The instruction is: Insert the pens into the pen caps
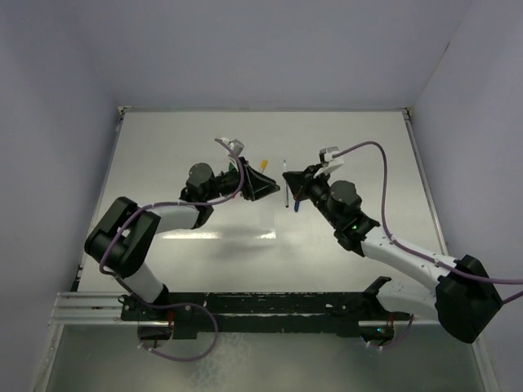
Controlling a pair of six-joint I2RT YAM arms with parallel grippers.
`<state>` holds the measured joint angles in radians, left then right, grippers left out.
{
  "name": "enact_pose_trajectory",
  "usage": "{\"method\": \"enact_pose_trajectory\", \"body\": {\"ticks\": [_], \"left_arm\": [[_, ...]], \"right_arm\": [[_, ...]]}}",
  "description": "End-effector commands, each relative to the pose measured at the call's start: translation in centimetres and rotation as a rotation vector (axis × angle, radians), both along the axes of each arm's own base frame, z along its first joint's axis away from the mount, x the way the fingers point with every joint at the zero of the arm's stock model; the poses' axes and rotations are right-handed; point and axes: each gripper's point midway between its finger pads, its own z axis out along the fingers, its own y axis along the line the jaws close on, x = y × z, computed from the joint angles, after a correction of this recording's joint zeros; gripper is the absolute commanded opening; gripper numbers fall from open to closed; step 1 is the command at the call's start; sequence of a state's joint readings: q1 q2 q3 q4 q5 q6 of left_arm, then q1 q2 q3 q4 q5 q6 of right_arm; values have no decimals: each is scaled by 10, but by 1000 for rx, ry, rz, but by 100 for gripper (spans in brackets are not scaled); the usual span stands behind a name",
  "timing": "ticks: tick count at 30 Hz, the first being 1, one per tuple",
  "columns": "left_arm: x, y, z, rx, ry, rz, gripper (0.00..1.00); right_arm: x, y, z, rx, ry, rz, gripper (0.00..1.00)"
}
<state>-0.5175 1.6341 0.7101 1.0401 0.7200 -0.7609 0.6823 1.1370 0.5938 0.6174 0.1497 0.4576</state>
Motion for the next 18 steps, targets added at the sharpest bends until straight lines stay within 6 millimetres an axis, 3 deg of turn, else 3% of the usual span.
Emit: {"method": "enact_pose_trajectory", "body": {"ticks": [1,10,18], "left_arm": [[-14,-4,26,-76,-89,-67,51],[-16,-17,23,-20,-106,-66,51],[-13,-16,28,-31,-120,-36,50]], "right_arm": [[1,-1,40,118,-108,-13,0],[2,8,44,154,-124,21,0],[2,16,41,188,-107,44,0]]}}
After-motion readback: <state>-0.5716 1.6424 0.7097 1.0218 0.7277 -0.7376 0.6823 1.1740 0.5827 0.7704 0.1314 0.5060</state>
